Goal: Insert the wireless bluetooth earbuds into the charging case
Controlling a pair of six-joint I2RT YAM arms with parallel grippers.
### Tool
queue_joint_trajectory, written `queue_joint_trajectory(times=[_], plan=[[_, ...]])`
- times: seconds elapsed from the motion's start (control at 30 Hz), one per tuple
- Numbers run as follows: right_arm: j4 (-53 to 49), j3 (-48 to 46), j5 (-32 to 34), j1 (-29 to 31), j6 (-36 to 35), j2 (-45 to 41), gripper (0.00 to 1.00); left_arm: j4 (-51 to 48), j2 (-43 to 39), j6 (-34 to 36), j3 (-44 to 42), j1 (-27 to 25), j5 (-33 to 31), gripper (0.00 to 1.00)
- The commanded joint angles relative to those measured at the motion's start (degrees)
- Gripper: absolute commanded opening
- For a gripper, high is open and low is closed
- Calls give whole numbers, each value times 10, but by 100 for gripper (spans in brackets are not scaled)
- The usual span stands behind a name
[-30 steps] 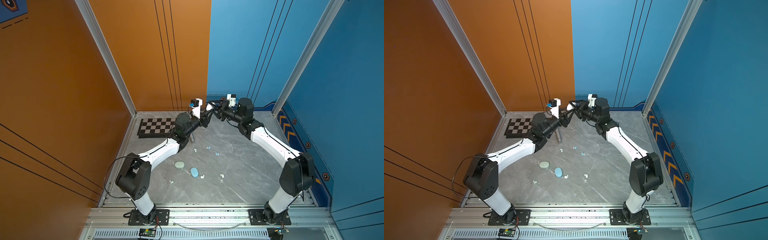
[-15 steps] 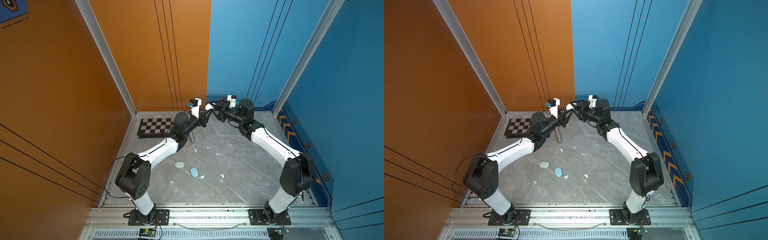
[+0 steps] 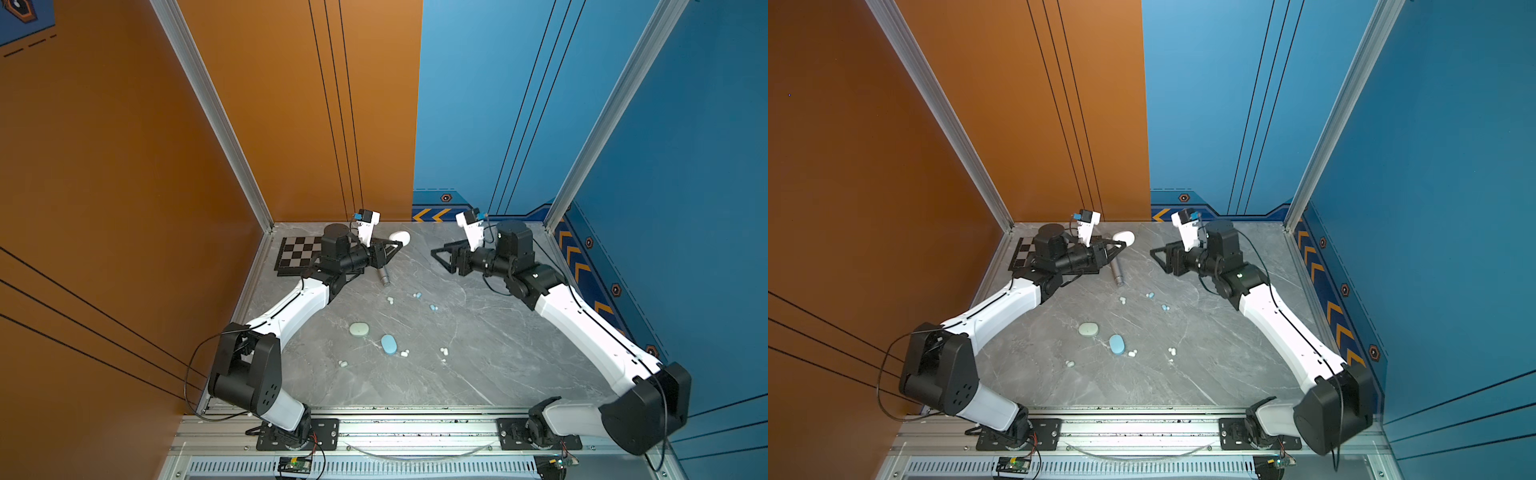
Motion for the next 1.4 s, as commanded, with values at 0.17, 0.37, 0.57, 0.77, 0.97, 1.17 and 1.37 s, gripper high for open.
queue_joint_trajectory(times=[0.17, 0.37, 0.57, 0.77, 0.97, 1.17, 1.37], plan=[[-105, -71, 134, 103, -479, -49, 65, -122, -30, -139, -101, 17, 223, 0], [-105, -57, 121, 142, -491, -28, 66, -359, -71, 5, -105, 14, 242, 0], [-104, -39, 102, 169, -490, 15, 66, -383, -80, 24, -104, 3, 242, 0], [-75, -30, 99, 189, -462, 53, 66, -383, -78, 29, -96, -3, 244, 0], [-54, -29, 93, 201, -442, 77, 64, -383, -77, 31, -95, -12, 245, 0], [-43, -24, 86, 204, -431, 96, 58, -383, -76, 32, -94, -17, 245, 0], [-42, -24, 80, 204, -429, 103, 44, -383, -72, 34, -90, -20, 243, 0]])
